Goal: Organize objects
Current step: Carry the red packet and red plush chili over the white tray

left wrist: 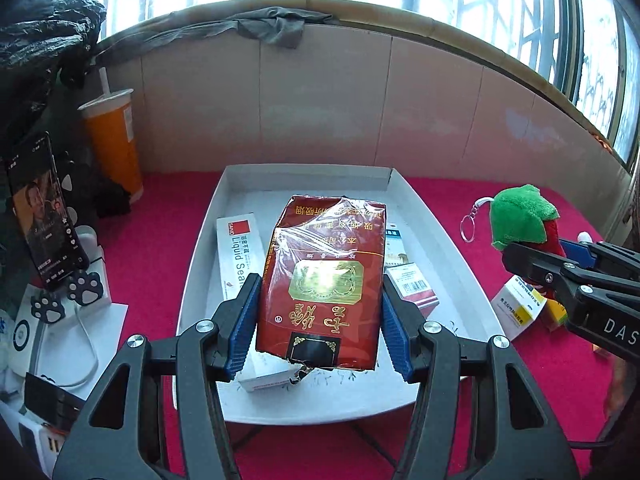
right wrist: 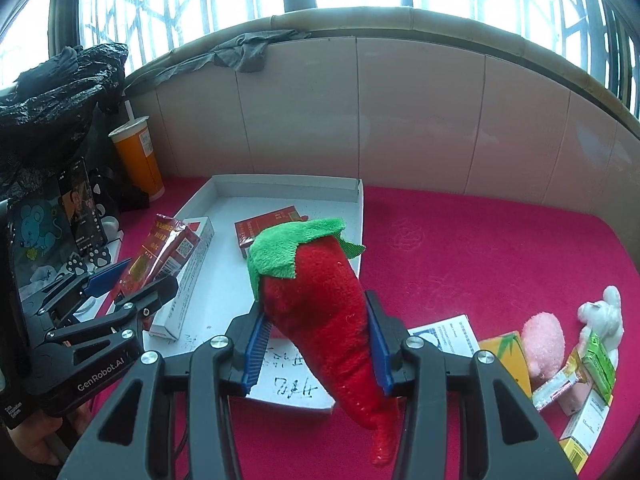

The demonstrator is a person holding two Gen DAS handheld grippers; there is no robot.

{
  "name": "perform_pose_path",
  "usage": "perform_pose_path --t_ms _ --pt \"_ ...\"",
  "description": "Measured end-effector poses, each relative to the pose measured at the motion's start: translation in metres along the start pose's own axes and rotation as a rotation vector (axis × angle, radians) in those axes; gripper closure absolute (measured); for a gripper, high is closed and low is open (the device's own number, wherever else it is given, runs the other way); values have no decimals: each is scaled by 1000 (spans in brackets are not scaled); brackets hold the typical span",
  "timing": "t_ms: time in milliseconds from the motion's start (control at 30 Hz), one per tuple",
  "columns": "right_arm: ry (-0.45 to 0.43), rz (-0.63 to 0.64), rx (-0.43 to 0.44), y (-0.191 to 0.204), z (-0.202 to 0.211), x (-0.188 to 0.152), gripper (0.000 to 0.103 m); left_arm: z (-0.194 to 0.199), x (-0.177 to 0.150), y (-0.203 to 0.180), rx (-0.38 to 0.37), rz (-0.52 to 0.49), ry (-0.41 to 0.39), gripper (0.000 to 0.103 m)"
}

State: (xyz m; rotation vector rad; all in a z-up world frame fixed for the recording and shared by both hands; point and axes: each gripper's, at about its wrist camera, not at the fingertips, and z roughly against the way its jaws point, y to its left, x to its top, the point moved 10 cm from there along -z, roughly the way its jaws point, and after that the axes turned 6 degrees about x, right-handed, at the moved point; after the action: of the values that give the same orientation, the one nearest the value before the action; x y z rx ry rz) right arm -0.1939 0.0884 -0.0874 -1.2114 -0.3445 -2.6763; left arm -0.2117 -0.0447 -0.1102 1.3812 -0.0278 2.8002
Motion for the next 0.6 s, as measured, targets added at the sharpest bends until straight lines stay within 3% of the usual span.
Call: perform_pose_path --t_ms 167,367,600 --pt "27 -22 14 7 -22 7 57 -13 6 3 1 -7 14 46" --pt "64 -65 50 16 -38 -8 56 -34 25 5 19 -15 25 46" --pt "95 -28 103 43 -48 -17 56 -53 53 15 48 -18 17 46"
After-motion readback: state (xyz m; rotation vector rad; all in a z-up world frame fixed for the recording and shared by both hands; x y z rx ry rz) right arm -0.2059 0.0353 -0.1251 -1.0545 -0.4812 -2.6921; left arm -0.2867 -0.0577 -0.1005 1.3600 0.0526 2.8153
